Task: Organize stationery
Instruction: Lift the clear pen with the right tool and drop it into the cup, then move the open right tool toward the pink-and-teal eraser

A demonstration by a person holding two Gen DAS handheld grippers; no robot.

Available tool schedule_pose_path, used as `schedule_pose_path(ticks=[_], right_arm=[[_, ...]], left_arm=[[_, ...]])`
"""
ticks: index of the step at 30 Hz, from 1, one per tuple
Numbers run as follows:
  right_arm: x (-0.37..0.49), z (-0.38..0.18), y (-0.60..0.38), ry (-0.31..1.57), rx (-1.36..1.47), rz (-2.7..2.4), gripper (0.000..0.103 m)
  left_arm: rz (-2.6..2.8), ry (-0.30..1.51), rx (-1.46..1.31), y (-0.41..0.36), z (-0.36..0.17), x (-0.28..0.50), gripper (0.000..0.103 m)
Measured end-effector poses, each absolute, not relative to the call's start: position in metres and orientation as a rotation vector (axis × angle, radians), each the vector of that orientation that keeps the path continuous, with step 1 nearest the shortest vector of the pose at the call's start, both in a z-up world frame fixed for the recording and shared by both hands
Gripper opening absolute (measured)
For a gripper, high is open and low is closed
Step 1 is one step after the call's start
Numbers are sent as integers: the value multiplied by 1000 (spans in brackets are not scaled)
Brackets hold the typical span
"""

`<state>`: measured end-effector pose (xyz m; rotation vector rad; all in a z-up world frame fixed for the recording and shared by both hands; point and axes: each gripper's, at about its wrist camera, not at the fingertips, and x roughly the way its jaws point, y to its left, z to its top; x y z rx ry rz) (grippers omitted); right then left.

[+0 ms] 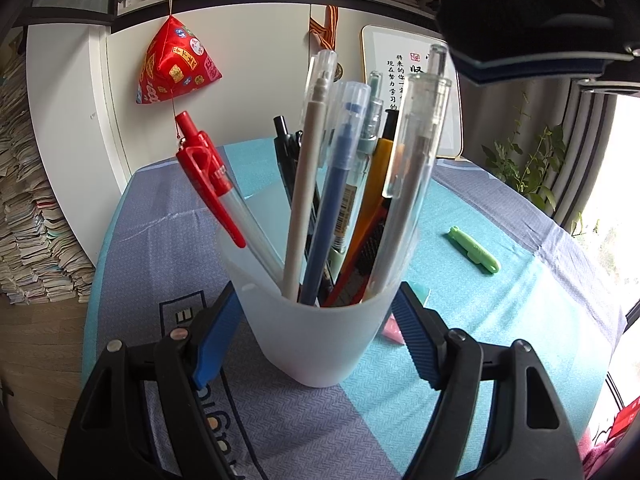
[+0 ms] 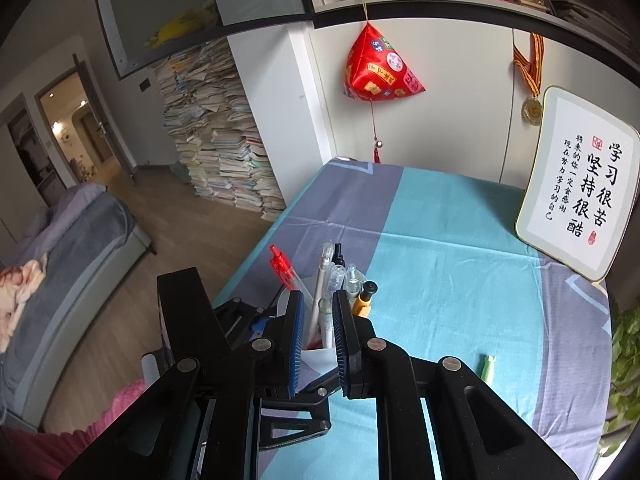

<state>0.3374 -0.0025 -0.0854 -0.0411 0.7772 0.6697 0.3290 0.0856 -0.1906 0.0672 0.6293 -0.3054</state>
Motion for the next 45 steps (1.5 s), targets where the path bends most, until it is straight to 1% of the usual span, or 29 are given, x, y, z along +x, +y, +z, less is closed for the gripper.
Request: schedule_pose_path(ticks=[8, 17, 25, 27, 30, 32, 41, 45], right_arm=[[335, -86, -28, 776, -15, 614, 15], [348, -122, -60, 896, 16, 517, 15], [351, -137, -87, 949, 66, 456, 15], [349, -139, -90, 953, 74, 455, 15], [348, -144, -87, 969, 60, 465, 15], [350, -151, -81, 999, 37, 479, 15], [355, -184, -62, 1098, -22, 507, 15], [356, -188, -59, 1110, -25, 515, 15]], left_arm=[[-305, 630, 62, 88, -190, 331, 74], [-297, 636, 74, 86, -190, 331, 76], [-290, 639, 112, 78, -190, 333, 83], [-281, 638, 111, 78, -187, 335, 83], [-271, 616, 80, 84, -179, 339, 81], [-288, 609, 69, 86, -176, 341, 74], [-184, 532, 243, 74, -178, 328, 74], [-151, 548, 192, 91, -177, 336, 74]])
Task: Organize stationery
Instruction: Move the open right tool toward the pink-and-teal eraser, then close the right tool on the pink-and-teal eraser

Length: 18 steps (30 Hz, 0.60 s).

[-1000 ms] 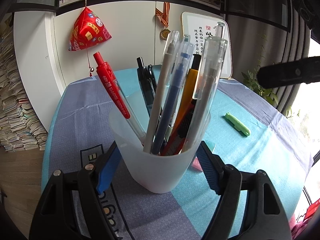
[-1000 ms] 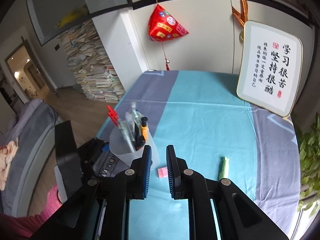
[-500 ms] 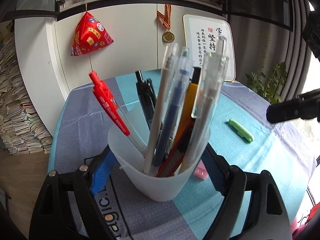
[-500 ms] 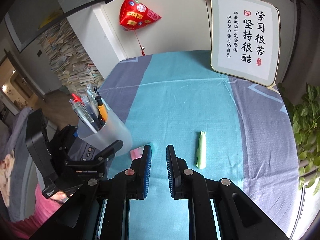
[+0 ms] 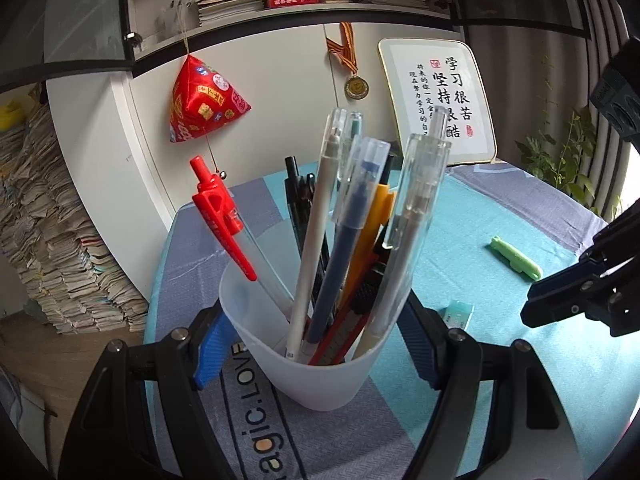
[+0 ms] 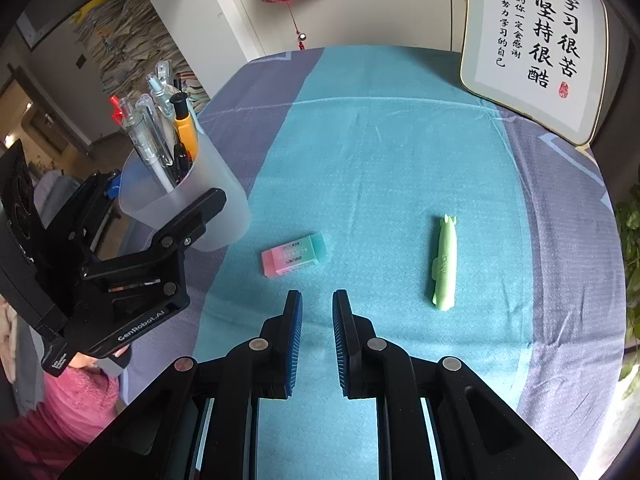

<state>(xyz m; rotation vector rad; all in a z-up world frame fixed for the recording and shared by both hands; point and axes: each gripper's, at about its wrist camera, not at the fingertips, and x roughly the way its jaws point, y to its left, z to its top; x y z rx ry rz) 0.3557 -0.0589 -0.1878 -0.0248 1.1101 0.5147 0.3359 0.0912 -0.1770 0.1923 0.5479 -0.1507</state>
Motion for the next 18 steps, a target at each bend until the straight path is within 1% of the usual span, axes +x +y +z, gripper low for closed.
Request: schedule_pose_path(ticks=[5, 12, 18], right_arm=[[363, -190, -55, 1121, -18, 514, 15], [373, -198, -46, 1163, 8, 504, 15], [387, -206, -41, 1220, 69, 447, 15]], left_arm=[[-147, 566, 110, 112, -179, 335, 74], [-145, 536, 107, 109, -182, 327, 74], [-165, 545, 51, 119, -182, 330, 74]])
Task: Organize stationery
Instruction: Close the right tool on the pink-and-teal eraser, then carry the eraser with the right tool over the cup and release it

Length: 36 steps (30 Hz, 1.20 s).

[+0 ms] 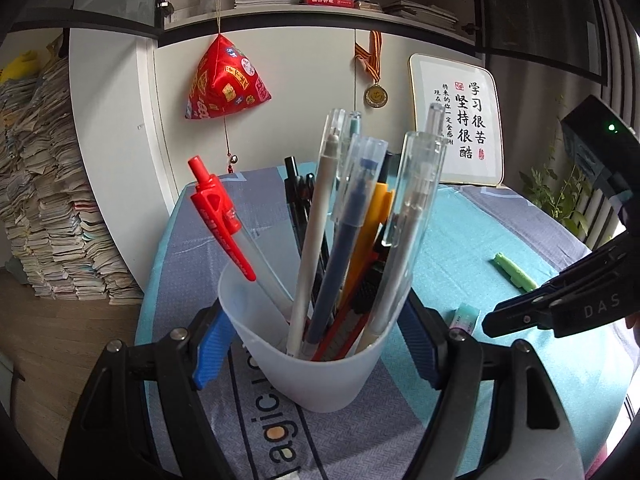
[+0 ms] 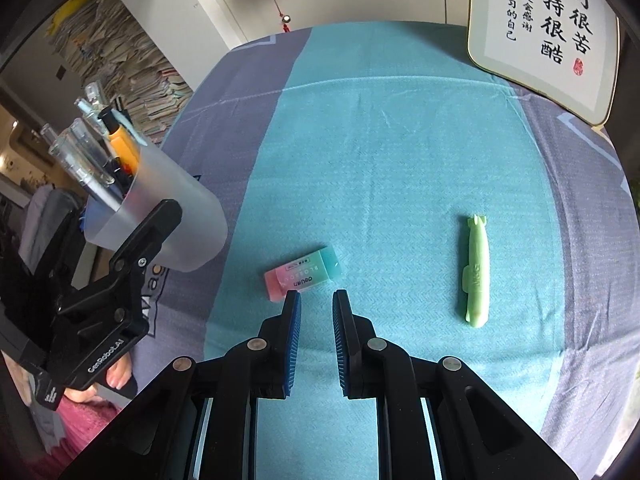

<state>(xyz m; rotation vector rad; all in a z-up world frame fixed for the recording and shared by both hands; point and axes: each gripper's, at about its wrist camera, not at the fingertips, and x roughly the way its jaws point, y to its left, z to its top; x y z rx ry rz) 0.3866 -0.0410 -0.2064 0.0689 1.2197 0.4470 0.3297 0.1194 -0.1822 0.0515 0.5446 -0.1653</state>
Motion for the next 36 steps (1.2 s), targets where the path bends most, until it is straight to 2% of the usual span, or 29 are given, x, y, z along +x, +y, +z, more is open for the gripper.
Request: schedule_pose_path(ticks=[6, 9, 10, 20, 21, 22, 25, 36], right_arm=[[403, -213, -39, 1294, 194, 393, 18], [406, -215, -35, 1321, 242, 380, 37], [407, -215, -33, 1328, 250, 369, 40], [414, -217, 4, 1310, 98, 378, 40], [413, -216, 8, 1296, 50, 379, 34], [412, -216, 11, 1283, 1, 383, 22], [406, -208, 6, 1236, -14, 426, 22], [349, -106, -31, 954, 61, 582, 21]], left_arm=[[-167, 544, 59, 117, -183, 329, 75], [-172, 546, 52, 119, -183, 329, 75], [-171, 546, 54, 119, -183, 329, 75], [-184, 551, 41, 124, -183, 331, 75], [-185, 551, 40, 124, -183, 331, 75], [-189, 551, 38, 124, -183, 330, 76], [-193, 554, 34, 125, -184, 330, 76], [-220, 555, 30, 123, -183, 329, 75]])
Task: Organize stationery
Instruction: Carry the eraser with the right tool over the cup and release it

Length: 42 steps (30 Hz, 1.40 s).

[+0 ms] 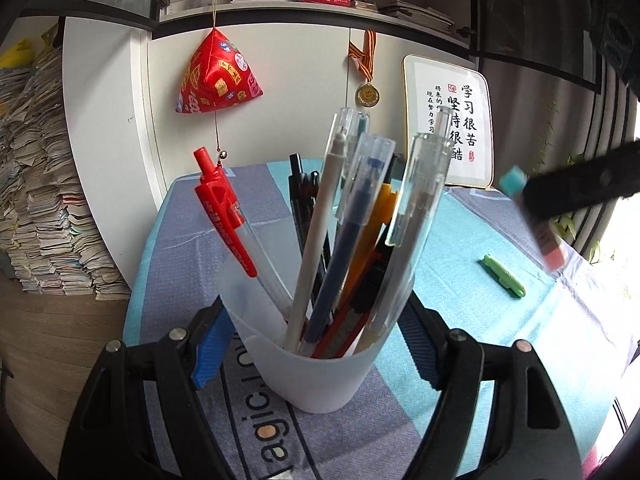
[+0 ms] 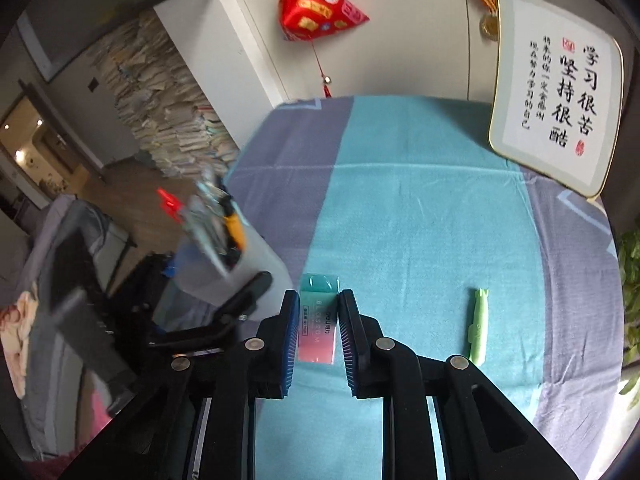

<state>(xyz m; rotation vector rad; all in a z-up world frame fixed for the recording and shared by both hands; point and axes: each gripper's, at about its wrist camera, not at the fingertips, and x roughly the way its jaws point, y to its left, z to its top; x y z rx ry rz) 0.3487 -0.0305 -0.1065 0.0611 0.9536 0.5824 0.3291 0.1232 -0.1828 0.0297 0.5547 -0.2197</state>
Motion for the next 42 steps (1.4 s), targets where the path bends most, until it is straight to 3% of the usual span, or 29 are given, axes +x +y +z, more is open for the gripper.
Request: schedule_pose_path(ticks=[7, 26, 42], right_arm=[[342, -62, 12, 820, 106, 748, 21], [362, -102, 34, 911, 64, 765, 21], [350, -89, 2, 852, 92, 692, 21]], left_arm=[[-289, 555, 31, 117, -182, 326, 75], [-347, 560, 43, 107, -181, 325, 76], [-347, 565, 43, 109, -182, 325, 76]])
